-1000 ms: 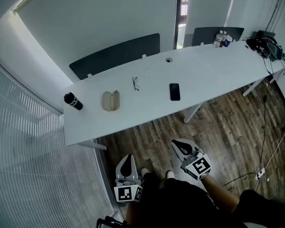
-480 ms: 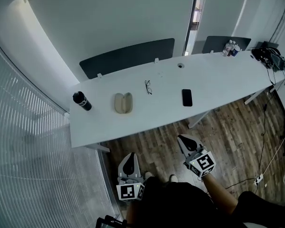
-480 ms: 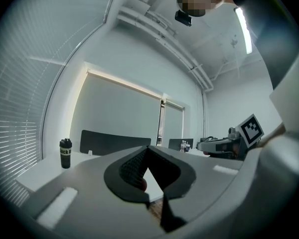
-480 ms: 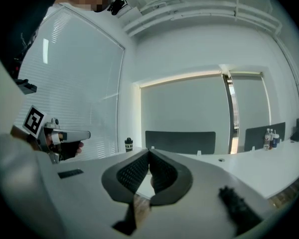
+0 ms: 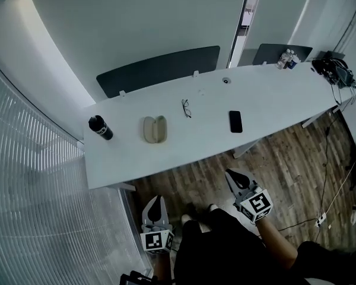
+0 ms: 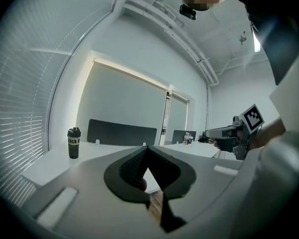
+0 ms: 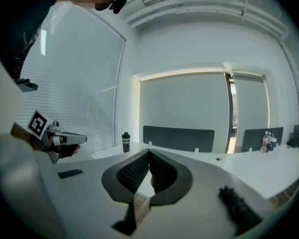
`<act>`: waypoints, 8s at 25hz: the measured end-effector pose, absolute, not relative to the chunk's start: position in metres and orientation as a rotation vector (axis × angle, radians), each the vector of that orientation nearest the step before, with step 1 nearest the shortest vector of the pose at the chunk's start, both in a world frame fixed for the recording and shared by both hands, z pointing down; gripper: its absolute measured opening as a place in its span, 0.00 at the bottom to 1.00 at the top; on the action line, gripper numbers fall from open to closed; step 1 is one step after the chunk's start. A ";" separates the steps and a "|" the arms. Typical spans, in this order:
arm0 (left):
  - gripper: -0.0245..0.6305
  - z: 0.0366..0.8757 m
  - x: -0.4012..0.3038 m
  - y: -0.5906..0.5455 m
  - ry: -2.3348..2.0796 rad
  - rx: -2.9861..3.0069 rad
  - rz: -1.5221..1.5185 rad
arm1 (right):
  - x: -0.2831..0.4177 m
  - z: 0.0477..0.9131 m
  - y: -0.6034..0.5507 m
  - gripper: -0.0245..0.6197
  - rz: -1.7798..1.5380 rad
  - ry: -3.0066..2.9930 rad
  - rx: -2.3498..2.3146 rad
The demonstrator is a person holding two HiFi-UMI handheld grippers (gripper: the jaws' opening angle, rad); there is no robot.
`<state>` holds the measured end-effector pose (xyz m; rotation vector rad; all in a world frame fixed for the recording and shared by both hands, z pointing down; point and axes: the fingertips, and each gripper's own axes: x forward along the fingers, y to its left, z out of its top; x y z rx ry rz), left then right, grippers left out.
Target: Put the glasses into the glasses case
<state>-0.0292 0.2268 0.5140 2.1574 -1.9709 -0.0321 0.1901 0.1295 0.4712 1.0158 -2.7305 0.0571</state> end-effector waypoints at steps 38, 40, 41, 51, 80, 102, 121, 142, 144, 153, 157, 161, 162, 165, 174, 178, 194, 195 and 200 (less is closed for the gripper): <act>0.05 0.535 -0.002 0.009 -1.818 2.205 0.061 | 0.146 0.543 -0.086 0.05 0.485 -2.791 0.840; 0.05 0.528 -0.018 -0.005 -1.777 2.268 0.014 | 0.127 0.541 -0.089 0.05 0.510 -2.779 0.870; 0.05 0.521 -0.026 -0.014 -1.765 2.290 0.001 | 0.119 0.539 -0.092 0.05 0.527 -2.773 0.889; 0.05 0.530 -0.068 -0.048 -1.663 2.315 0.018 | 0.077 0.557 -0.132 0.05 0.629 -2.695 0.990; 0.05 0.501 -0.100 -0.152 -1.743 2.336 0.078 | 0.010 0.719 -0.309 0.05 0.665 -2.294 0.810; 0.05 0.534 -0.148 -0.164 -1.754 2.255 0.041 | 0.010 0.800 -0.327 0.31 0.697 -1.864 0.984; 0.05 0.542 -0.139 -0.174 -1.737 2.267 0.055 | 0.037 0.804 -0.339 0.19 0.439 -1.753 0.991; 0.05 0.539 -0.122 -0.168 -1.696 2.296 0.110 | 0.052 0.762 -0.334 0.07 0.166 -1.815 0.978; 0.05 0.537 -0.121 -0.165 -1.702 2.295 0.101 | 0.045 0.750 -0.334 0.07 0.117 -1.849 0.965; 0.05 0.540 -0.135 -0.142 -1.792 2.237 0.093 | -0.007 0.697 -0.319 0.06 -0.127 -1.996 0.779; 0.05 0.543 -0.143 -0.133 -1.846 2.217 0.064 | -0.026 0.685 -0.322 0.06 -0.097 -2.091 0.752; 0.05 0.544 -0.148 -0.121 -1.888 2.181 0.101 | -0.037 0.680 -0.326 0.06 0.244 -2.200 0.792; 0.05 0.546 -0.150 -0.117 -1.896 2.176 0.099 | -0.039 0.680 -0.324 0.06 0.361 -2.214 0.802; 0.05 0.547 -0.157 -0.110 -1.920 2.144 0.072 | -0.046 0.685 -0.317 0.06 0.618 -2.223 0.815; 0.05 0.543 -0.170 -0.101 -1.961 2.070 0.054 | -0.072 0.677 -0.290 0.06 1.406 -2.311 0.763; 0.05 0.543 -0.169 -0.100 -1.953 2.067 0.045 | -0.075 0.649 -0.288 0.06 2.351 -2.288 0.748; 0.05 0.540 -0.176 -0.100 -1.929 2.068 0.018 | -0.101 0.672 -0.254 0.07 2.259 -2.282 0.596; 0.05 0.540 -0.176 -0.100 -1.930 2.070 0.019 | -0.106 0.676 -0.249 0.07 2.231 -2.267 0.583; 0.05 0.538 -0.179 -0.098 -1.930 2.081 0.019 | -0.131 0.717 -0.209 0.07 1.974 -2.139 0.520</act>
